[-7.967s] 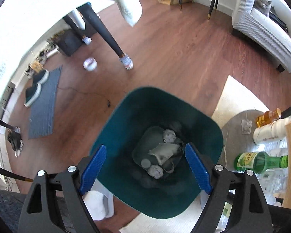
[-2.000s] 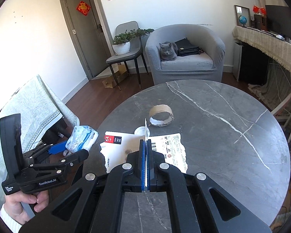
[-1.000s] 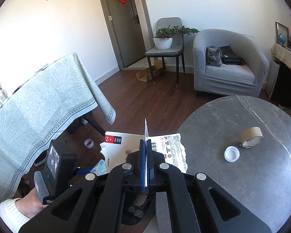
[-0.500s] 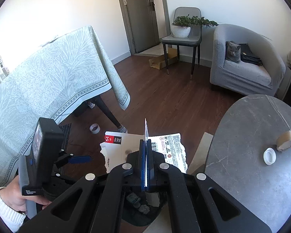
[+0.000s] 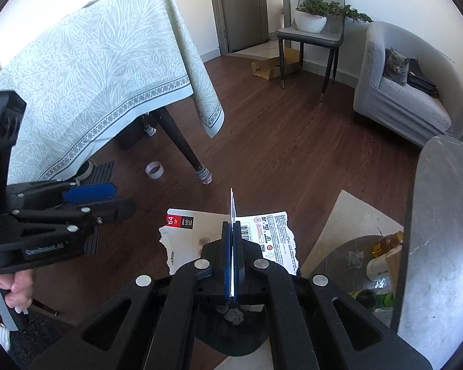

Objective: Collect trash
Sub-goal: 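Carry the SanDisk box over the bin and open the right gripper, then bring both open grippers back over the table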

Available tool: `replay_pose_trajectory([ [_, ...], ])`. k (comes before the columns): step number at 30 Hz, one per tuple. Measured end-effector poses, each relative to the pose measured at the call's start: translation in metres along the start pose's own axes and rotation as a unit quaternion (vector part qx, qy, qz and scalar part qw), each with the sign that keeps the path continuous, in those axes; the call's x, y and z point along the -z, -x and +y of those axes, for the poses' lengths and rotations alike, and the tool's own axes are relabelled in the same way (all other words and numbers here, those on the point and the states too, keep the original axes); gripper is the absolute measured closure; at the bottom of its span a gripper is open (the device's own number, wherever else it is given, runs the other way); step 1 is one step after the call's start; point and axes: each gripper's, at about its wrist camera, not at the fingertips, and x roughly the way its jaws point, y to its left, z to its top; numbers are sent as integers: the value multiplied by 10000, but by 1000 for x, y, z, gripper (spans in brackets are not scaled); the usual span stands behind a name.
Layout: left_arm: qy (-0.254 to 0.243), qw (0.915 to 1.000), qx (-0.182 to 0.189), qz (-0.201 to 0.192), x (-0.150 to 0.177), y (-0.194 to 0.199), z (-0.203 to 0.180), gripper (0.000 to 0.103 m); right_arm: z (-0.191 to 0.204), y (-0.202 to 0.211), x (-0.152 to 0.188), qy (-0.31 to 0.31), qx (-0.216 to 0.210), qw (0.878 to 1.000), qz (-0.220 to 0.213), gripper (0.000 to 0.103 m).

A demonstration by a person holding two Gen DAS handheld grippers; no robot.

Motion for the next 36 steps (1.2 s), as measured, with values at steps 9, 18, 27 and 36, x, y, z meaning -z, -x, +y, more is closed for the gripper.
replay_pose_trajectory([
  [9, -178, 9996, 156, -168, -1, 10, -8, 73, 12, -51, 20, 93, -72, 9973, 724, 102],
  [18, -327, 9979, 380, -409, -5, 22, -22, 74, 18, -85, 42, 143, -32, 9913, 1307, 102],
  [27, -269, 9963, 561, -590, -10, 30, -27, 74, 14, -94, 56, 178, -90, 9875, 1562, 84],
  [36, -133, 9939, 685, -856, -14, 40, -38, 74, 9, -77, 59, 253, -143, 9892, 1435, 77],
])
